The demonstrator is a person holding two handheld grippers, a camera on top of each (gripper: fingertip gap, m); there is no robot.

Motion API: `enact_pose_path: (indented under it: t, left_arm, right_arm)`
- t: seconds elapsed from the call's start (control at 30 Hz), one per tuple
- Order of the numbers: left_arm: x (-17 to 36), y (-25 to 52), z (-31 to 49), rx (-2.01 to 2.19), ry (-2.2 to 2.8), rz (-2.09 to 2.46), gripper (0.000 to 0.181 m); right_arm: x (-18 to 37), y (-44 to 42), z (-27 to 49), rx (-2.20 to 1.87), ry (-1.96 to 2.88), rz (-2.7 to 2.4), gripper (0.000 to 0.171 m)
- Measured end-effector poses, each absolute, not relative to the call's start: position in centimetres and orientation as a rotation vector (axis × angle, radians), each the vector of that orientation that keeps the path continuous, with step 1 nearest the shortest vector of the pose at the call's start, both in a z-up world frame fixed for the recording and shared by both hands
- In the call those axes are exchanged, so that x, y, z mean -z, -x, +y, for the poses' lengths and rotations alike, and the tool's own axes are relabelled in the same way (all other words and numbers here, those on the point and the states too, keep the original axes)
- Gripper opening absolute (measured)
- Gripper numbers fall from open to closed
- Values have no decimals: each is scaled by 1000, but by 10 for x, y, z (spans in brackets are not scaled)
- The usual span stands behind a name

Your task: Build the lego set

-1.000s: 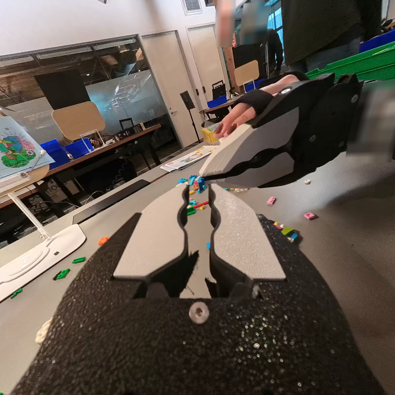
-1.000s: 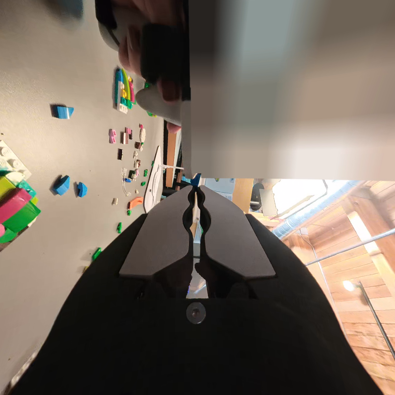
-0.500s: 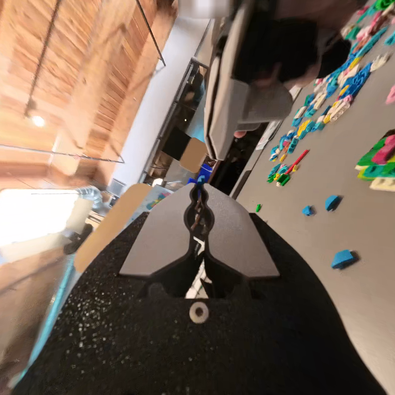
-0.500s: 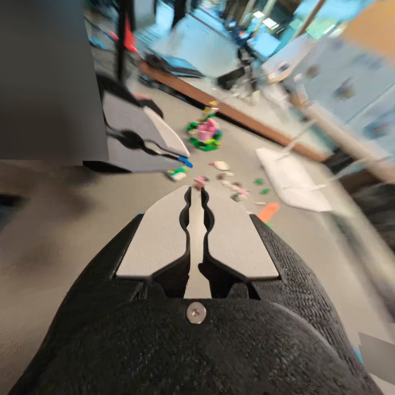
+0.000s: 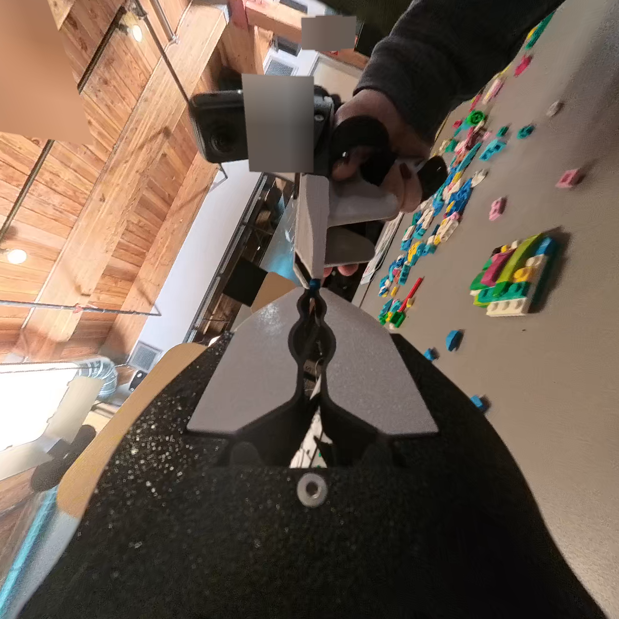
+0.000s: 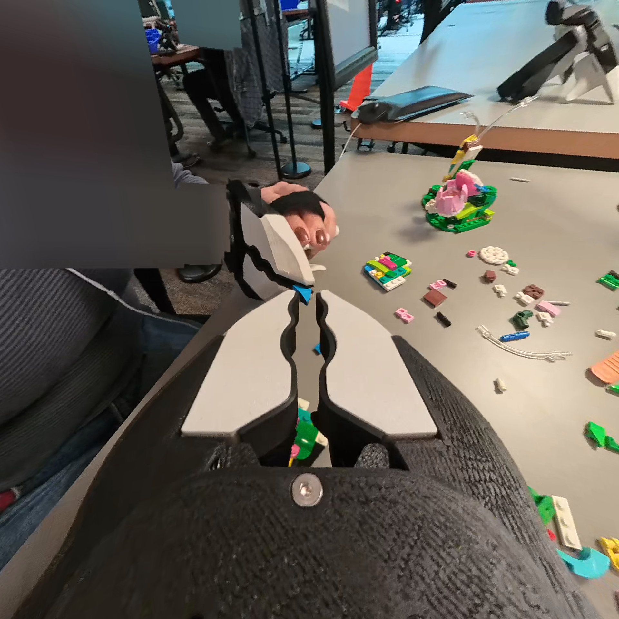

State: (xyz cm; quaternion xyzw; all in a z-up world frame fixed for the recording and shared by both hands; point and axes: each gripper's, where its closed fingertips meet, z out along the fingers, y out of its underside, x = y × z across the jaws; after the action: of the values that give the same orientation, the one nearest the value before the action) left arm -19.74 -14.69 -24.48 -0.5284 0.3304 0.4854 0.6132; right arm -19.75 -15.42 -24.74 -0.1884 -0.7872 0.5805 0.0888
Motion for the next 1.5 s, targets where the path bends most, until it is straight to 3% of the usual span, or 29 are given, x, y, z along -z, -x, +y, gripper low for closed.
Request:
enact_pose_path:
  t: [0.4,0.5,0.77,1.1,1.33,1.5]
  left_arm:
    - [252,192,-146,-1035,1243,797,2]
    - [254,195,-144,-1036,1266,788,2]
    - [263,199,-140,-996,1331,778,2]
    - [304,268,-142,-1185,1983,709,2]
    - [321,259,-148,-890,2377,739,2]
    - [296,252,-139,-284,2333,182,2]
  right_arm:
    - [257,186,-156,-1694,511,-2452,13]
    - [259,193,-152,-1631,523,-2420,5]
    - [267,197,-148,-1536,458,-2437,3]
    - [277,231,-124,-1317,617,-2416,4]
    - [293,221,-118,-1169,689,-2466,4]
    - [278,232,-123,-1141,667,-2227,6]
